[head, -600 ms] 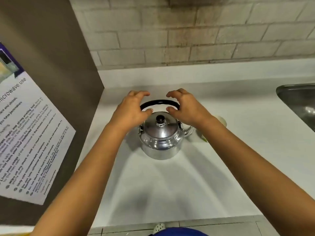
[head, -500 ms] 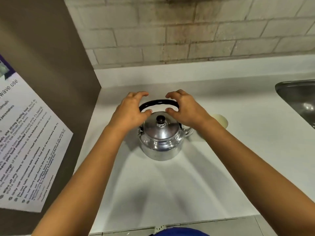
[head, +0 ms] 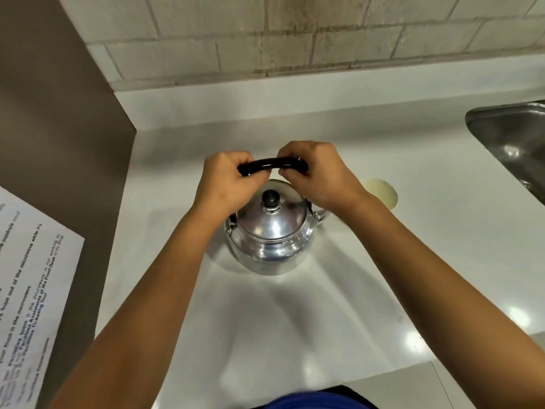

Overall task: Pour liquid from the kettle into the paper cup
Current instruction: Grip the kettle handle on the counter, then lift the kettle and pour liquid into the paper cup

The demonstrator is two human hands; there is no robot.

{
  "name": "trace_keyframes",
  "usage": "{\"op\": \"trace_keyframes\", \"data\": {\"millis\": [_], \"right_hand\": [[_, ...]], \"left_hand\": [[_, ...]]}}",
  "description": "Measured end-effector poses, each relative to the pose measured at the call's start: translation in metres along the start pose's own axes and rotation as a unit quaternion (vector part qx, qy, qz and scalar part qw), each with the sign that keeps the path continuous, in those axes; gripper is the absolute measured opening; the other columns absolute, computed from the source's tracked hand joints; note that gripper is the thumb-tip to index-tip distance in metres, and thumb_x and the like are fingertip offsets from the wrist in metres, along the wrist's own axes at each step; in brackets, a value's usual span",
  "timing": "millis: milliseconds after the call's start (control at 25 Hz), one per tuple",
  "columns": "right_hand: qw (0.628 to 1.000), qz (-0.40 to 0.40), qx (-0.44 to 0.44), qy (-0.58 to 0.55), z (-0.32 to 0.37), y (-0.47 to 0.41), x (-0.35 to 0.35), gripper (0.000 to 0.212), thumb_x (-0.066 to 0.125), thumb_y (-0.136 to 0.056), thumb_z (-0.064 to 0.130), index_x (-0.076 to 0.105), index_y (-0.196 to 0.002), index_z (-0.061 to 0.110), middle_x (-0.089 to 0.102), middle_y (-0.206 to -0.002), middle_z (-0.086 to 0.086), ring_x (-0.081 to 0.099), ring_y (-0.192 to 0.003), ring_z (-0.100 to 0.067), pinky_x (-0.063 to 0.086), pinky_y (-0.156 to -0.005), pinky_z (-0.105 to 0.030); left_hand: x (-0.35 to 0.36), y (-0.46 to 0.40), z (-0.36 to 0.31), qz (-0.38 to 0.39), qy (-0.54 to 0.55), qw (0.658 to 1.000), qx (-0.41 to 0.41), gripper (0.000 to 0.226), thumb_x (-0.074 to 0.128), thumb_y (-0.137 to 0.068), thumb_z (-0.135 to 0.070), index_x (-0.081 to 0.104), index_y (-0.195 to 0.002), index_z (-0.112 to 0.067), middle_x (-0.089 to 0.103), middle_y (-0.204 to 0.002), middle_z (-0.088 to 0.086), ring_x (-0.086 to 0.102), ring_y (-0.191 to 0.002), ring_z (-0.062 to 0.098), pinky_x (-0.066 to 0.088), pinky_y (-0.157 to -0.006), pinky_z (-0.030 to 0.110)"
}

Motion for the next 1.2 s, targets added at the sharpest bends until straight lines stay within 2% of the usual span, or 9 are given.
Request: {"op": "trace_keyframes", "data": {"millis": [120, 280, 400, 480, 600, 800, 880, 1120, 1200], "right_hand": [[1.0, 0.007, 0.003, -0.03, 0.006, -0.001, 0.0, 0.017, 0.063, -0.075, 0.006, 0.066, -0.089, 0.014, 0.061, -0.078, 0.003, 0.053, -0.066, -0.009, 0.038, -0.06, -0.006], [0.999, 0.023, -0.001, -0.045, 0.015, 0.0, -0.004, 0.019, 0.065, -0.075, 0.004, 0.067, -0.09, 0.015, 0.061, -0.081, 0.006, 0.055, -0.069, -0.004, 0.04, -0.062, -0.005], [0.996, -0.025, 0.004, -0.082, 0.022, 0.003, -0.019, 0.026, 0.063, -0.073, 0.0, 0.067, -0.094, 0.015, 0.062, -0.087, 0.005, 0.055, -0.073, -0.001, 0.04, -0.066, -0.001], [0.994, -0.073, 0.015, -0.081, 0.022, 0.017, -0.026, 0.041, 0.062, -0.073, -0.002, 0.062, -0.11, 0.014, 0.059, -0.104, 0.0, 0.055, -0.089, -0.008, 0.037, -0.078, -0.001], [0.992, -0.102, 0.04, -0.069, 0.013, 0.052, -0.018, 0.064, 0.062, -0.075, 0.006, 0.041, -0.134, 0.018, 0.043, -0.133, -0.008, 0.042, -0.12, -0.022, 0.027, -0.094, -0.01], [0.981, -0.082, 0.139, -0.108, -0.018, 0.096, 0.0, 0.076, 0.062, -0.079, 0.032, 0.023, -0.143, 0.019, 0.022, -0.149, -0.01, 0.02, -0.135, -0.023, 0.021, -0.102, -0.025], [0.977, -0.058, 0.155, -0.132, -0.022, 0.104, 0.01, 0.079, 0.065, -0.079, 0.03, 0.02, -0.144, 0.023, 0.018, -0.15, -0.008, 0.016, -0.139, -0.023, 0.019, -0.104, -0.024], [0.948, -0.041, 0.208, -0.236, -0.036, 0.104, 0.016, 0.091, 0.069, -0.078, 0.028, 0.009, -0.146, 0.02, 0.017, -0.153, -0.006, 0.02, -0.141, -0.02, 0.02, -0.111, -0.025], [0.944, -0.042, 0.204, -0.257, -0.038, 0.101, 0.014, 0.089, 0.07, -0.077, 0.025, 0.013, -0.146, 0.017, 0.024, -0.151, -0.01, 0.026, -0.14, -0.022, 0.026, -0.117, -0.037]], "left_hand": [[0.001, 0.0, 0.001, 0.011, 0.028, 0.999, -0.023, 0.035, 0.074, -0.065, -0.017, 0.051, -0.04, -0.025, 0.045, -0.031, -0.017, 0.038, -0.033, -0.002, 0.028, -0.037, 0.006], [-0.007, 0.002, -0.006, 0.006, 0.031, 0.999, -0.033, 0.032, 0.076, -0.062, -0.014, 0.054, -0.041, -0.023, 0.044, -0.03, -0.016, 0.038, -0.033, 0.0, 0.029, -0.037, 0.009], [-0.017, 0.001, -0.018, -0.015, 0.047, 0.998, -0.034, 0.03, 0.077, -0.06, -0.015, 0.054, -0.042, -0.021, 0.042, -0.03, -0.015, 0.035, -0.034, 0.0, 0.029, -0.037, 0.012], [-0.024, 0.002, -0.026, -0.038, 0.068, 0.996, -0.035, 0.029, 0.079, -0.058, -0.016, 0.054, -0.043, -0.02, 0.042, -0.03, -0.015, 0.037, -0.039, 0.003, 0.03, -0.041, 0.014], [-0.03, 0.006, -0.037, -0.059, 0.086, 0.994, -0.033, 0.028, 0.08, -0.058, -0.015, 0.056, -0.045, -0.02, 0.046, -0.032, -0.015, 0.04, -0.047, 0.011, 0.033, -0.047, 0.018], [-0.024, 0.013, -0.061, -0.069, 0.084, 0.994, -0.015, 0.024, 0.08, -0.059, -0.013, 0.058, -0.048, -0.016, 0.052, -0.049, 0.002, 0.043, -0.052, 0.015, 0.035, -0.053, 0.022], [-0.022, 0.014, -0.069, -0.068, 0.074, 0.995, -0.01, 0.028, 0.079, -0.059, -0.015, 0.056, -0.045, -0.019, 0.047, -0.038, -0.011, 0.039, -0.041, 0.004, 0.033, -0.044, 0.014], [-0.009, 0.008, -0.095, -0.055, -0.004, 0.998, -0.002, 0.031, 0.078, -0.058, -0.019, 0.054, -0.038, -0.023, 0.043, -0.027, -0.017, 0.039, -0.029, -0.001, 0.029, -0.033, 0.007], [-0.004, 0.006, -0.102, -0.047, -0.026, 0.999, -0.004, 0.027, 0.077, -0.057, -0.021, 0.056, -0.04, -0.022, 0.046, -0.028, -0.017, 0.042, -0.03, -0.002, 0.031, -0.033, 0.007]]}}
Point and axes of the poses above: each hand's wrist, its own y-axis away from the middle knuckle, its own x-axis out of the palm, z = x × y, the point moved 7 cm from there along -y, towards the middle knuckle
